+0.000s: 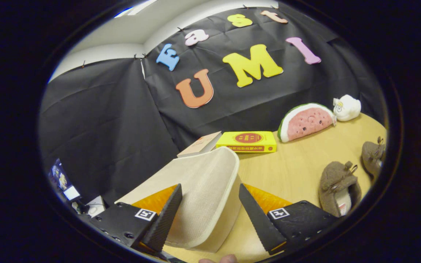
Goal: Open the storage box then place both shoes into the box .Put the left shoe in first, then the right shoe, with the right side of both shoes facing outward in a uniform manner.
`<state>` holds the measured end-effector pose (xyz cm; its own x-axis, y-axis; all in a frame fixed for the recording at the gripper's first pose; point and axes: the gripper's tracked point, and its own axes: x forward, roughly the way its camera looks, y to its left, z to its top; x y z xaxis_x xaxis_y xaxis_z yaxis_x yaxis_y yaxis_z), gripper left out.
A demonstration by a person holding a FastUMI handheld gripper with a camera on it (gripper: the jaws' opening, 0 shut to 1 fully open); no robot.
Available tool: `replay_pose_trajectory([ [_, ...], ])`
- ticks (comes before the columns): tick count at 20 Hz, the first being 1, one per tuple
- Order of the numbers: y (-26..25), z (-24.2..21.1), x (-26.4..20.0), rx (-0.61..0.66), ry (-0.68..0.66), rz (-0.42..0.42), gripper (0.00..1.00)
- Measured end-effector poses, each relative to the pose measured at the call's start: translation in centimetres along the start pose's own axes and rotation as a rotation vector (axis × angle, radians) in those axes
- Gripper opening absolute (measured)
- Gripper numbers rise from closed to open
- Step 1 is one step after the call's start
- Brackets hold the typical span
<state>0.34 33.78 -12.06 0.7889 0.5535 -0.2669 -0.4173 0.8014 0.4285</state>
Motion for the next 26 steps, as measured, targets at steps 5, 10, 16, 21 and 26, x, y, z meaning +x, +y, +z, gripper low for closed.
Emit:
replay_pose_trajectory([
  [5, 0.4, -0.6, 0.5, 0.078, 0.025, 0.034, 0.96],
  [10, 0.9, -1.2, 0.7, 0.184, 0.063, 0.071, 0.96],
  [16, 1.6, -1.1, 0.7, 0.253, 0.100, 0.107, 0.93],
  [21, 1.5, 1.1, -1.0, 0.230, 0.057, 0.103, 0.63],
  [26, 2.1, 3.5, -1.7, 0.156, 0.020, 0.077, 0.16],
])
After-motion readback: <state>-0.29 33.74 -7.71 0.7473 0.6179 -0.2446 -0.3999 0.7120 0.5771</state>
